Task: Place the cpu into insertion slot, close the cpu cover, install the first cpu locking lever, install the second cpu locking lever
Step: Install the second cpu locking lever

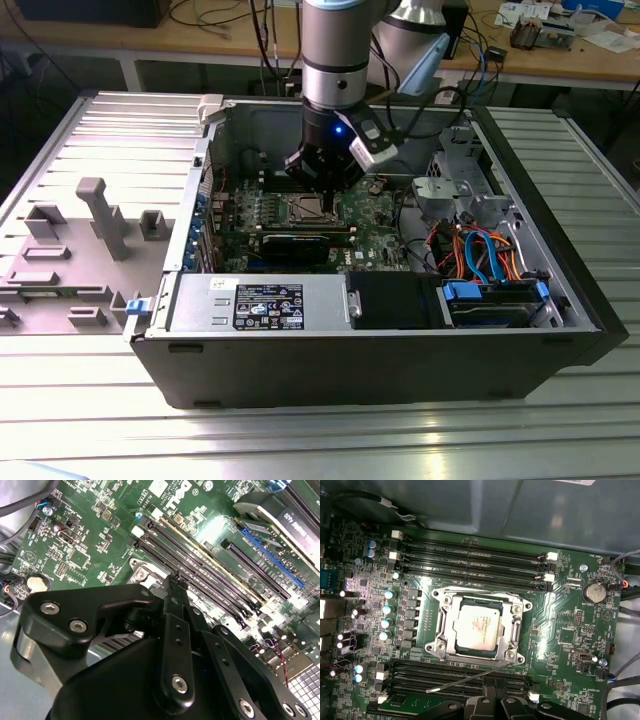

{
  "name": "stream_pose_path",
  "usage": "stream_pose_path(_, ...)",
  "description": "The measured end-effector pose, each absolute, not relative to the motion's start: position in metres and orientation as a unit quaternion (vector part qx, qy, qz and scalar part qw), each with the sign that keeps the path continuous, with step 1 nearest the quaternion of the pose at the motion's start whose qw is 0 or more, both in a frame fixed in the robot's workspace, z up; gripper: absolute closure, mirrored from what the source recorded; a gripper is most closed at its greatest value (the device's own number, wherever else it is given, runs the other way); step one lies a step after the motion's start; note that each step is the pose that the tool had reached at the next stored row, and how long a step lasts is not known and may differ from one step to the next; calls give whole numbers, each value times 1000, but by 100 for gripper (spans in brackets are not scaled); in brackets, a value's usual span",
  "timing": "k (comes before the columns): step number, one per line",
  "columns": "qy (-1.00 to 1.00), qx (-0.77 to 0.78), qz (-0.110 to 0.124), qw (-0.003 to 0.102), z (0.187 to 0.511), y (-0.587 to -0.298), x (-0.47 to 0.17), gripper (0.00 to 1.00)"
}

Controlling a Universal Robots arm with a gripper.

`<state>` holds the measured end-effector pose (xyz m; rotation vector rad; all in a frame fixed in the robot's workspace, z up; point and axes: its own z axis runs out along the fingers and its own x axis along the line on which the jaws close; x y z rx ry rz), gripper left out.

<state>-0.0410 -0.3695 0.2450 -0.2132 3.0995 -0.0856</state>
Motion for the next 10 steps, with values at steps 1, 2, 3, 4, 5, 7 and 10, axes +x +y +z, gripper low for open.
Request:
stream_pose_path(1,997,-69,-28,17,245,-370,-41,89)
stream_pose_path(2,997,-69,-28,17,245,-371,-41,89)
stream_pose_path(3,997,-69,-28,17,245,-371,-41,89)
stream_pose_path(4,997,-69,-27,17,245,-373,-41,89)
stream_pose_path(5,997,-69,-27,17,245,-373,-41,89)
stream_pose_path(7,997,-68,-24,17,245,-375,-41,89)
stream_pose_path(10,997,-68,-14,18,243,-378,-42,89)
